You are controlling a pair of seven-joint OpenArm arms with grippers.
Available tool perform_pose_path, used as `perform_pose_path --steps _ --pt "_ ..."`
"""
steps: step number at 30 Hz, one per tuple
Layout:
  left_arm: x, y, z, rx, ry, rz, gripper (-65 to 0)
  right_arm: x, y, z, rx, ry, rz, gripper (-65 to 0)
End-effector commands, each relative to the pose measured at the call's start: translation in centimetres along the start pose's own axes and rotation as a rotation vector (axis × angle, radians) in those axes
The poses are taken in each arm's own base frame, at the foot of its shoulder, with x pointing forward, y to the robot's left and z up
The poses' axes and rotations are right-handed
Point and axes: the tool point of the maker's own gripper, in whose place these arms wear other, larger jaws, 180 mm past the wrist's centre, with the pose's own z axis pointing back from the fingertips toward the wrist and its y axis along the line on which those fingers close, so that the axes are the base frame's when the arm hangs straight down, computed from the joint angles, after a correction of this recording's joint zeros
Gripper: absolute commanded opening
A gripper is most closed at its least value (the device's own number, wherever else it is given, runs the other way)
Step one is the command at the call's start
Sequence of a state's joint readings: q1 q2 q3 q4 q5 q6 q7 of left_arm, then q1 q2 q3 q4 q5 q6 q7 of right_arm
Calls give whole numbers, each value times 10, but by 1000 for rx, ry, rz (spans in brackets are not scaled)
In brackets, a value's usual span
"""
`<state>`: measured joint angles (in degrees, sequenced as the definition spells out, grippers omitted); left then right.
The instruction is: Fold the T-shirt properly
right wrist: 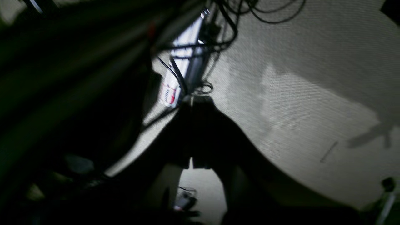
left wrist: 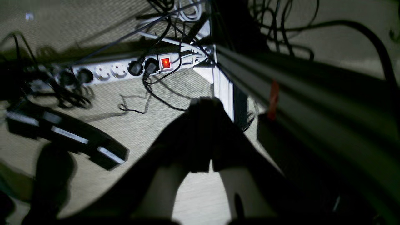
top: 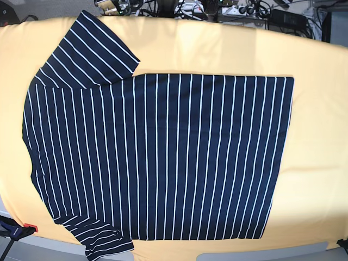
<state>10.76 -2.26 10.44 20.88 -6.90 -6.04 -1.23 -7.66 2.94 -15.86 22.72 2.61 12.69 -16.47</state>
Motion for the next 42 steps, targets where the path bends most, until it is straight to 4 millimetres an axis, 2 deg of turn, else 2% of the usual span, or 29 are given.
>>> perform_pose_path --steps 1,6,10,13,16,19,24,30,37,40,42 --pt "-11 -2 3 -9 10 -12 -650 -15 1 0 12 24 1 -650" --pt "-40 1 17 -10 33 -19 -650 -62 8 4 58 57 17 -650" --pt "-68 2 33 -14 82 -31 -650 -94 14 16 95 89 60 -650" --pt "-82 6 49 -18 122 3 -650 -115 11 32 76 146 96 -650" --pt "-95 7 69 -35 173 35 -650 -131 3 53 27 170 58 -650" --pt "-97 8 94 -51 156 -8 -650 -141 -1 80 11 144 90 -650" --pt "-84 14 139 -59 82 -113 -650 -144 -7 126 -55 82 167 -650" --pt "-81 8 196 -95 87 -290 -650 -148 13 178 -73 74 279 -650" --pt "-47 2 241 -50 8 -485 -650 -125 17 235 -261 -20 351 -650" --pt "-33 1 257 -18 -15 -504 -650 -117 19 258 -323 -65 366 -650" --pt "-24 3 269 0 -24 -501 -650 -100 14 274 -387 -113 374 -650"
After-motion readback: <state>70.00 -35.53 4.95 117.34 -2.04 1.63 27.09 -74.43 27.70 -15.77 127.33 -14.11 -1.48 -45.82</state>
